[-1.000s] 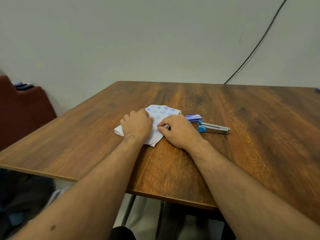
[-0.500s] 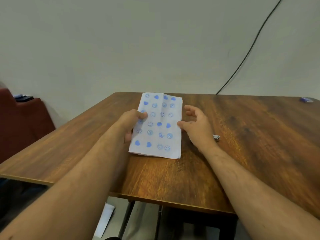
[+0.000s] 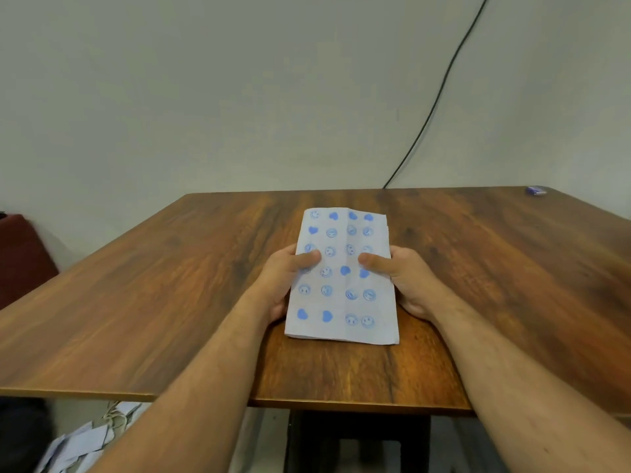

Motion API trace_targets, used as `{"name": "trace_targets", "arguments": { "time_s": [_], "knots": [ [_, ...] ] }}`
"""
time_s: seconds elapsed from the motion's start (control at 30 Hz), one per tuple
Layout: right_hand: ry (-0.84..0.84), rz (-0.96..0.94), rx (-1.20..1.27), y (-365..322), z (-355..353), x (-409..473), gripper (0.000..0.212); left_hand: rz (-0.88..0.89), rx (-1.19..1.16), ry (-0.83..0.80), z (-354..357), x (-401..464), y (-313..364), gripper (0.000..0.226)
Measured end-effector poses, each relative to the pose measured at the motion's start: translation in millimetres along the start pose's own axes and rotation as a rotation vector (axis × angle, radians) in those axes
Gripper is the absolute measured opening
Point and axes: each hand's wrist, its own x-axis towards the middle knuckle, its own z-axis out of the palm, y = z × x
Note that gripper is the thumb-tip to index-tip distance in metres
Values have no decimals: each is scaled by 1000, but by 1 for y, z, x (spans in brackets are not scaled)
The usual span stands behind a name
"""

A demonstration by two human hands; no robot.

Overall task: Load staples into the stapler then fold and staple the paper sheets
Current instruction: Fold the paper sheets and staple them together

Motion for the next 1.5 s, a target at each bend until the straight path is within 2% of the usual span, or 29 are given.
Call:
{"name": "trace_targets", "arguments": {
  "time_s": [0.23, 0.5, 0.67, 0.8, 0.9, 1.0, 1.3, 1.4, 1.5],
  "knots": [
    [71, -4, -43, 3, 2, 7, 26, 86, -54, 78, 1, -1, -6, 36],
    [63, -8, 7, 6, -1, 10, 17, 160, -59, 210, 1, 0, -9, 31],
    [115, -32, 16, 6, -2, 9, 14, 170, -72, 68, 5, -6, -7, 32],
    [36, -18, 36, 4, -2, 6, 24, 143, -18, -17, 5, -7, -6, 45],
    [-2, 22, 43, 3, -2, 6, 28, 155, -34, 2, 6, -7, -6, 39],
    [30, 12, 56, 6, -2, 9, 27, 164, -52, 56, 7, -6, -6, 29],
    [84, -14, 34, 8, 0, 12, 19, 234, -31, 187, 13, -6, -7, 21],
    [85, -17, 55, 7, 0, 11, 17, 227, -47, 196, 15, -8, -6, 12],
    [83, 1, 90, 4, 0, 10, 19, 198, -53, 178, 13, -8, -5, 15]
  ]
}}
